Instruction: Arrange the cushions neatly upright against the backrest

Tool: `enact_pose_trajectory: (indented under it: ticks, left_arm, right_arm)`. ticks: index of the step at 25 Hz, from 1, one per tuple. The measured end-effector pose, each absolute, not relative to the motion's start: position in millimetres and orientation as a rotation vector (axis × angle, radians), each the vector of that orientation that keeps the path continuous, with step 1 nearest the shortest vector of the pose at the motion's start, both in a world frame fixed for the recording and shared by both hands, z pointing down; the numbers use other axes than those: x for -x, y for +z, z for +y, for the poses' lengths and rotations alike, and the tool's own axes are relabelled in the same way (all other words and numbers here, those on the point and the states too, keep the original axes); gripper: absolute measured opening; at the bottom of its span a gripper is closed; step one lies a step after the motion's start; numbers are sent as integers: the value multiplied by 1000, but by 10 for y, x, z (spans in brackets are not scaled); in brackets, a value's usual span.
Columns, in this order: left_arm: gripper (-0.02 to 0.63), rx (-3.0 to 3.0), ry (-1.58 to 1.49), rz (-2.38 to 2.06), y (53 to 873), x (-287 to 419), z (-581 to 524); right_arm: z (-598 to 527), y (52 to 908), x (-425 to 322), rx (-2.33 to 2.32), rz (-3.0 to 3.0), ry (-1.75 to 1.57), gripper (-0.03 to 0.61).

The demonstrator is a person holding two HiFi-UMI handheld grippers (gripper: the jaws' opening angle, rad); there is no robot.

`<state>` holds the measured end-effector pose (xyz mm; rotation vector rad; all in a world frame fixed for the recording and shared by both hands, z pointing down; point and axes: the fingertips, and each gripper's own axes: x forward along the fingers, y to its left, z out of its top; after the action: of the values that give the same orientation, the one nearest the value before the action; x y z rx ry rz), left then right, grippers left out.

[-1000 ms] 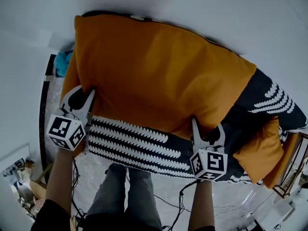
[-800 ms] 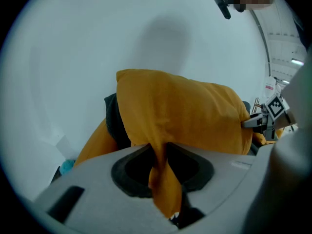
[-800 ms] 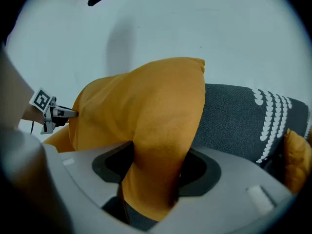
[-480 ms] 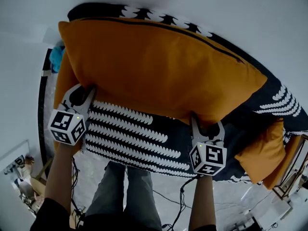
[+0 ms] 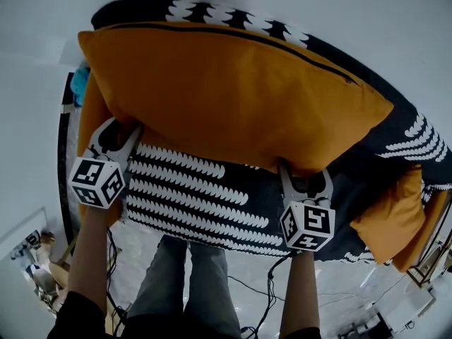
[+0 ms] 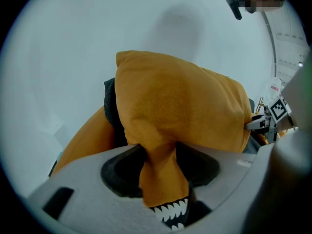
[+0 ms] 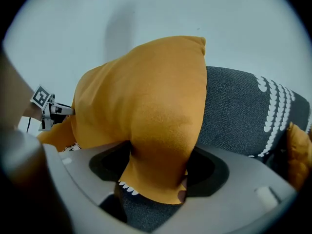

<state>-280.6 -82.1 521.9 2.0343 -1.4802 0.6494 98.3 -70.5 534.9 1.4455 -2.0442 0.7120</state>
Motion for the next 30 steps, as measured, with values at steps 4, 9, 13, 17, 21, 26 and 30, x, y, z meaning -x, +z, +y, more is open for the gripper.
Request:
enact_pose_trajectory:
  ticks: [4, 9, 13, 17, 21, 26, 30]
  left_arm:
    - [241, -2032, 638, -1477, 5194, 2790, -767]
    - [242, -2012, 616, -1507, 5158, 2897, -687]
    - [241, -2025, 616, -1506, 5043, 3007, -608]
    - [224, -2036, 613, -1499, 4914, 3021, -451]
    - [172, -2062, 606, -1499, 4742, 2988, -264]
    - [124, -2123, 592, -1498, 4475, 2890, -107]
    - [93, -2160, 580, -1493, 4272, 2858, 18]
  right_arm:
    - [-621, 5289, -1068, -1471, -2018, 692, 373]
    - [-465, 5247, -1115, -1513, -2020, 677, 379]
    - [-362, 5110, -1034, -1535, -2005, 687, 379]
    - [-205, 4992, -921, -1553, -2002, 706, 356]
    - [-36, 4827, -817, -1567, -2015, 708, 313]
    - [128, 4561, -808, -1643, -2031, 683, 242]
    - [229, 4352, -734, -1673, -2043, 665, 199]
